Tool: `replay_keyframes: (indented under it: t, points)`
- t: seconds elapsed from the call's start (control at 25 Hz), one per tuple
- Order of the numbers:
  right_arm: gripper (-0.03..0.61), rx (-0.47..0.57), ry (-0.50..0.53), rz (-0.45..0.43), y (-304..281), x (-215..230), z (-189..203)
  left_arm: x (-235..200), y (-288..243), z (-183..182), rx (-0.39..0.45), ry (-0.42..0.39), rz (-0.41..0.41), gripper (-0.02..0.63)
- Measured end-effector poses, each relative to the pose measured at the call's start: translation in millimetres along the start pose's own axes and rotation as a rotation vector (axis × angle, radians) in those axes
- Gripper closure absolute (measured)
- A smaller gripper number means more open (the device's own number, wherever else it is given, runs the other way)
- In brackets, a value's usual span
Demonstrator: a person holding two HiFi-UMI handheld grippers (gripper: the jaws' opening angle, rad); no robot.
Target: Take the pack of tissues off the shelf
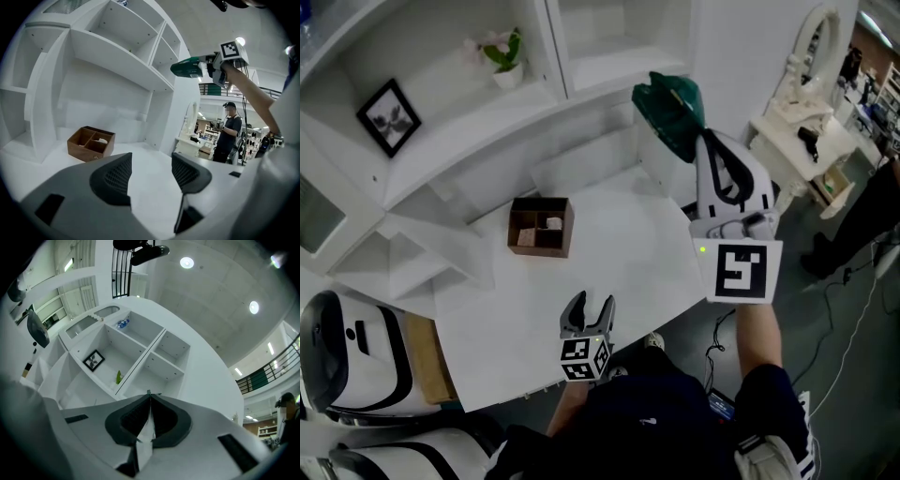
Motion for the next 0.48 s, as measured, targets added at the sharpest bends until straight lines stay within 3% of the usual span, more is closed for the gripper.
replay_keyframes:
  t: [0.48]
  points:
    - [0.565,-0.097,-0.081,0.015,38,-16,39,0,-2,-5,0.019,-0.007,0.002,0.347]
Point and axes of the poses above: the fingertips, and each gripper's own axes: y backward along the fingers, x to its right, z out of its underside, the point moved 3 cm from there along y, backward along the fingers, and after that the axes turned 7 degrees about x, right-handed, at the moved point
